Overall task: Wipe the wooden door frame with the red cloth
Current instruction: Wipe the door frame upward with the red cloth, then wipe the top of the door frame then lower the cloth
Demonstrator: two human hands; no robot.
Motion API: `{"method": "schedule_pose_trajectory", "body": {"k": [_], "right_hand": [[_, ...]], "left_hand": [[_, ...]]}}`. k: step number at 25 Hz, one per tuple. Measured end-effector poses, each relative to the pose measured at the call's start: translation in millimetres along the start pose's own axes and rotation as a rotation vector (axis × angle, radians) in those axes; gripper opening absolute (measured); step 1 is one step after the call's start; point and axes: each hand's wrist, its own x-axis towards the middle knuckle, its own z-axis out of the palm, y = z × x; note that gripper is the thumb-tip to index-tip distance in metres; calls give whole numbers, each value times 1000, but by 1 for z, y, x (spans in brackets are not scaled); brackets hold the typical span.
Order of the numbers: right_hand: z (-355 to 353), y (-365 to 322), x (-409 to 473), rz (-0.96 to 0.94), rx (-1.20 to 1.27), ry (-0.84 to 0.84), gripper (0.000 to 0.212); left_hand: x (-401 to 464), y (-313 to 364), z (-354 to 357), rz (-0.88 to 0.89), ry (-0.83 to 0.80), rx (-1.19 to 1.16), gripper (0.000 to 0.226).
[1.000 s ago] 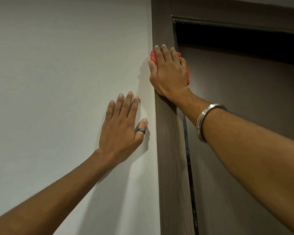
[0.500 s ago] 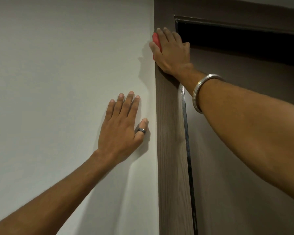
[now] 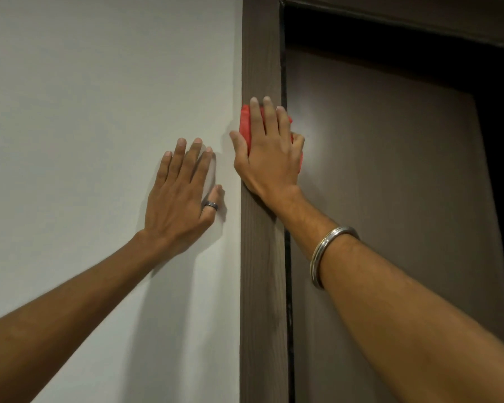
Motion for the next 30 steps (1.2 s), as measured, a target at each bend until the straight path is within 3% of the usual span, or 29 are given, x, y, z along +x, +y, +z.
{"method": "schedule_pose_trajectory", "body": {"k": [6,10,14,18,19,21,23,25,27,30], "right_hand": [[-3,1,-73,-5,13,-54,75],[2,1,-144,21,30,-57,71],[-1,10,-264,7,51,-142,70],[-32,12,-402,58,187,-307,68],[-44,8,-434,197,379,-356,71],[-72,-12,-490,695,881,-406,72],[-98,-42,-533,1347,1289,-380,50],[-108,-78,-583,1944,1466,-435,30],[-118,-107,-624,2170,1381,-660,30],[-125,-155,-687,2151,1161,-1047,32]], "left_hand": [[-60,19,-1,-16,-73,5,75],[-134,51,-9,-119,-147,-149,73],[-240,116,-38,-456,-211,-441,62],[-346,183,-89,-854,-427,-792,46],[-368,193,-101,-974,-480,-838,43],[-403,200,-120,-1390,-602,-929,35],[-431,191,-132,-1951,-764,-1098,55],[-464,173,-145,-2371,-769,-1219,80],[-495,151,-159,-2473,-725,-1148,75],[-561,113,-185,-2470,-821,-897,44]]}}
